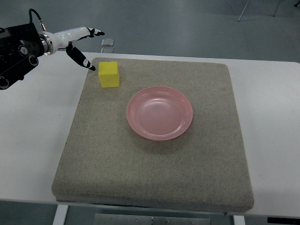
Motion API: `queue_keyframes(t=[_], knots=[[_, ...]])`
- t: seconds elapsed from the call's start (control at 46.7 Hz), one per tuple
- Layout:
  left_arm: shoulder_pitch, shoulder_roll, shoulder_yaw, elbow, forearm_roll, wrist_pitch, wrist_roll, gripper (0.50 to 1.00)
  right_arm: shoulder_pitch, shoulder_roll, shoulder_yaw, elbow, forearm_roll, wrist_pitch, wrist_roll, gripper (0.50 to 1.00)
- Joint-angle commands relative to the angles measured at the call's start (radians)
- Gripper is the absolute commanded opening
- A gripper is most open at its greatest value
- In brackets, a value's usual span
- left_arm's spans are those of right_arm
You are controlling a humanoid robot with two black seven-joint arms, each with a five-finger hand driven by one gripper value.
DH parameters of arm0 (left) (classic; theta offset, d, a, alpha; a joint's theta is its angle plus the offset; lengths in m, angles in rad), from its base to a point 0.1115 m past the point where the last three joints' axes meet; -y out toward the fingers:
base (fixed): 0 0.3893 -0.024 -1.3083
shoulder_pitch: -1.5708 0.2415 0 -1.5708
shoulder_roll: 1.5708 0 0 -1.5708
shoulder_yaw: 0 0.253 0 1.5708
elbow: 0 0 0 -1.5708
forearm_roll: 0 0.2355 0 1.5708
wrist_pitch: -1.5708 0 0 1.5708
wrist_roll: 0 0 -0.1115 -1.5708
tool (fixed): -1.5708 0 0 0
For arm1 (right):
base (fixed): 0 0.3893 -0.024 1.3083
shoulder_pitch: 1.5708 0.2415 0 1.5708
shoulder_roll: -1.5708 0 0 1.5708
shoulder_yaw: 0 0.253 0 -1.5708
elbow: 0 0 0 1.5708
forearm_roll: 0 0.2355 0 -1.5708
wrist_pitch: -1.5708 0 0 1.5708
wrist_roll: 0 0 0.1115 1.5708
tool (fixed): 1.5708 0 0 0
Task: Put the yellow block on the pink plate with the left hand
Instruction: 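Reach the left hand toward the yellow cube beside the pink plate, then close the left hand fingers around the yellow cube and lift it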
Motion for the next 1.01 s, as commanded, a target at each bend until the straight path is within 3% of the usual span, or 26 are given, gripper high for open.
queue_keyframes(t=[0.0, 0.471, 0.986], knots=[[0.001, -0.024, 0.003, 0.001, 0.047, -0.001, 0.001, 0.992, 0.000, 0.000, 0.000, 0.000, 0.000, 0.000, 0.000, 0.924], [-0.001, -0.136, 0.095, 0.115, 0.060, 0.000, 0.036, 0.990, 0.000, 0.000, 0.000, 0.000, 0.000, 0.000, 0.000, 0.924], [0.001, -0.153, 0.095, 0.116, 0.060, 0.000, 0.038, 0.979, 0.000, 0.000, 0.000, 0.000, 0.000, 0.000, 0.000, 0.924]])
